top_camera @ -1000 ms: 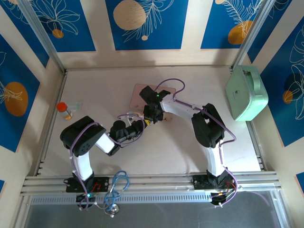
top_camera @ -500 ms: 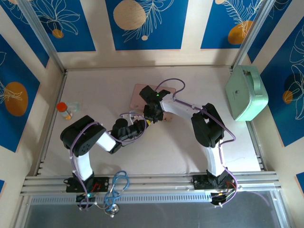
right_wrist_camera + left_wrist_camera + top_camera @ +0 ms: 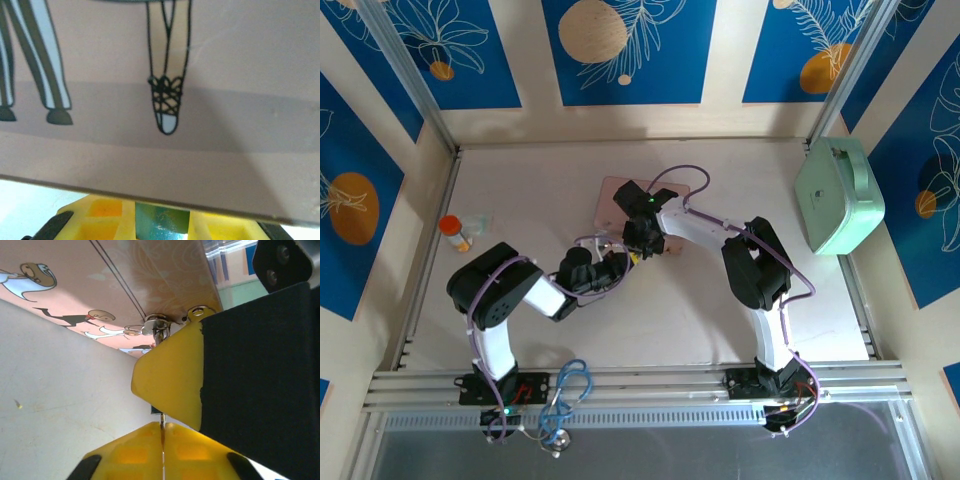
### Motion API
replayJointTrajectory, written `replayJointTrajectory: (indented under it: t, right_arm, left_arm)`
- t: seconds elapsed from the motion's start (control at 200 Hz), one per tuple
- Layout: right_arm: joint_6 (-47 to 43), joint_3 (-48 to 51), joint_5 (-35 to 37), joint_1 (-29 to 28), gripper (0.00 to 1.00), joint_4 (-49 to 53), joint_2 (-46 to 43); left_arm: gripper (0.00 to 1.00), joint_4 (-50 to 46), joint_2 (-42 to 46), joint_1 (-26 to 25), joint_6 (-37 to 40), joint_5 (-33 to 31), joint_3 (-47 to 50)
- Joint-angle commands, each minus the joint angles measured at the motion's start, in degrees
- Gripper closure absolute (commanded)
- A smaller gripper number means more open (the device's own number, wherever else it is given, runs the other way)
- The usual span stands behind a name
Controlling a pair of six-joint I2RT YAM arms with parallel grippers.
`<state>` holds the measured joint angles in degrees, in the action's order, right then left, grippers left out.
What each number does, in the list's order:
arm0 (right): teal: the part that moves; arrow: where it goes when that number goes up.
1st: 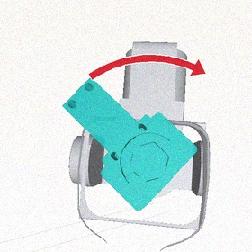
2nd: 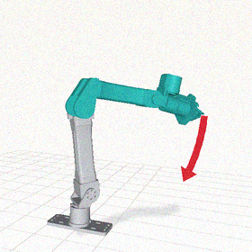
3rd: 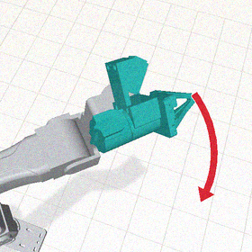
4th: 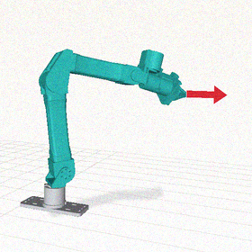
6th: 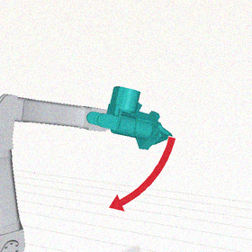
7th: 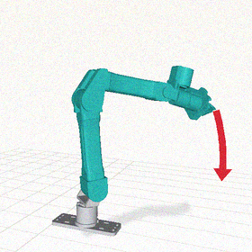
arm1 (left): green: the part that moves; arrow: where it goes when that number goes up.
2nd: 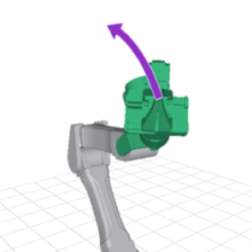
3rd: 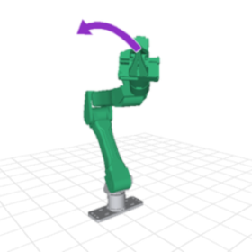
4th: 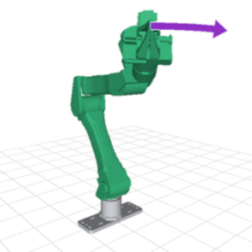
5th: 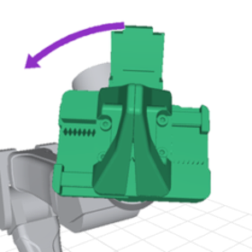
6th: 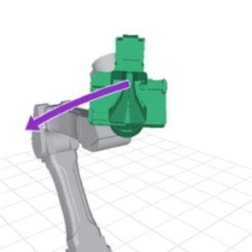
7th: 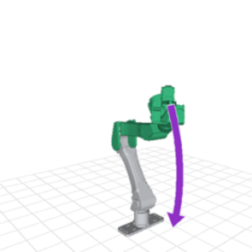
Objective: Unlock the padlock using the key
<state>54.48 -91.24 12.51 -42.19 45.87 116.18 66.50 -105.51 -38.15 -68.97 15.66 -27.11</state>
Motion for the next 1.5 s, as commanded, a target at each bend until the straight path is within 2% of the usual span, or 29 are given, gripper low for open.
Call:
replayJointTrajectory:
  t: [0.0,0.245,0.385,0.475,0.665,0.835,0.92,1.135,1.296,1.496]
  right_arm:
    - [1.8,-0.1,-6.4,-1.6,1.0,1.5,1.6]
    - [3.6,1.0,-8.9,-1.5,1.0,1.8,1.5]
    - [5.3,1.3,-11.6,-1.6,1.0,2.9,2.1]
    - [5.8,1.5,-14.0,-1.6,1.0,2.9,2.6]
    - [5.3,2.8,-19.6,-0.8,1.0,1.6,3.5]
    - [3.5,3.2,-24.4,0.7,1.0,0.9,4.7]
    - [2.5,3.3,-26.5,1.0,1.0,0.6,5.4]
    - [5.4,9.7,-29.0,-4.0,1.0,-1.9,4.2]
    - [8.4,15.9,-32.1,-3.4,1.0,-8.2,4.2]
    - [8.3,17.0,-31.4,-2.1,1.0,-9.0,2.2]
  left_arm:
    - [1.0,-3.1,-0.2,-0.2,2.9,-0.4,-3.8]
    - [1.0,-18.7,7.0,-1.1,12.3,-6.9,-6.3]
    - [1.0,-33.4,14.1,-5.8,22.8,-20.9,-8.4]
    - [1.0,-38.8,16.4,-10.2,29.9,-30.4,-10.3]
    - [1.0,-37.9,14.6,-21.0,49.0,-52.4,-12.7]
    - [1.0,-32.8,8.3,-25.1,62.5,-62.6,-15.1]
    - [1.0,-30.5,5.7,-26.5,67.7,-64.0,-15.8]
    - [1.0,-37.7,10.6,-30.1,68.9,-63.2,-13.7]
    - [1.0,-38.8,10.4,-30.5,71.9,-62.9,-13.8]
    - [1.0,-41.2,12.9,-30.7,68.4,-64.6,-14.0]
